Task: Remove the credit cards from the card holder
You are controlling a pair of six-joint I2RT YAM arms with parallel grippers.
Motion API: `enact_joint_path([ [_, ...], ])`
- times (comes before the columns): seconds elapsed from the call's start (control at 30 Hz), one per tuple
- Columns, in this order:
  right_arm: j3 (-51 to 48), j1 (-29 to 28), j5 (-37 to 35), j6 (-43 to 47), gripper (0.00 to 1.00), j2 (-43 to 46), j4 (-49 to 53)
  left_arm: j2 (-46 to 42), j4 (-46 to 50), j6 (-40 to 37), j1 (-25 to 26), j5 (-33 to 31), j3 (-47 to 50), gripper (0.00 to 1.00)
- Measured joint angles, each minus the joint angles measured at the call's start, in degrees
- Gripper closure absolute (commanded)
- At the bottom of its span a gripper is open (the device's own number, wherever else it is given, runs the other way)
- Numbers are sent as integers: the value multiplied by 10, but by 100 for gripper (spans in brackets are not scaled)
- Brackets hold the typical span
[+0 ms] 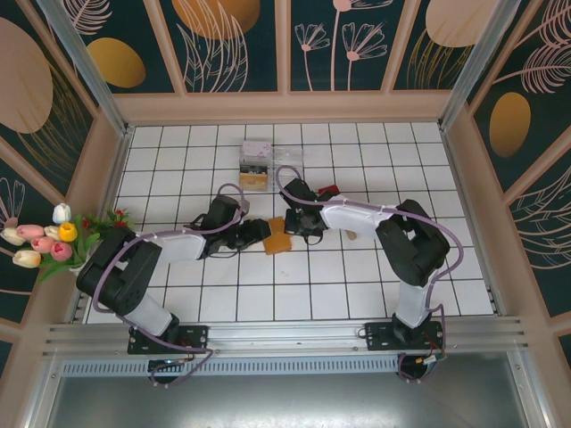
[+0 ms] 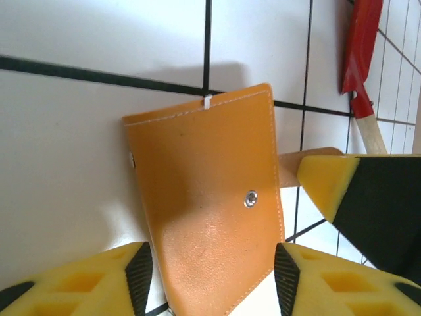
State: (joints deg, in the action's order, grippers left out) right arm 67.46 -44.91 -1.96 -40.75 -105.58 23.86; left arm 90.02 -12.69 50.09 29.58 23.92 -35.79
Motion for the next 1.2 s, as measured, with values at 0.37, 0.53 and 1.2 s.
enact_joint_path([
  [0.37,0,0,60,37,97,89,-24,-129,78,-19,-62,-58,-32,1],
  [0.53,1,-6,103,39,97,90,-42,-163,92,-21,-95,-69,-21,2],
  [1.2,17,-38,55,-63,97,90,-56,-170,111,-36,-98,-65,-19,2],
])
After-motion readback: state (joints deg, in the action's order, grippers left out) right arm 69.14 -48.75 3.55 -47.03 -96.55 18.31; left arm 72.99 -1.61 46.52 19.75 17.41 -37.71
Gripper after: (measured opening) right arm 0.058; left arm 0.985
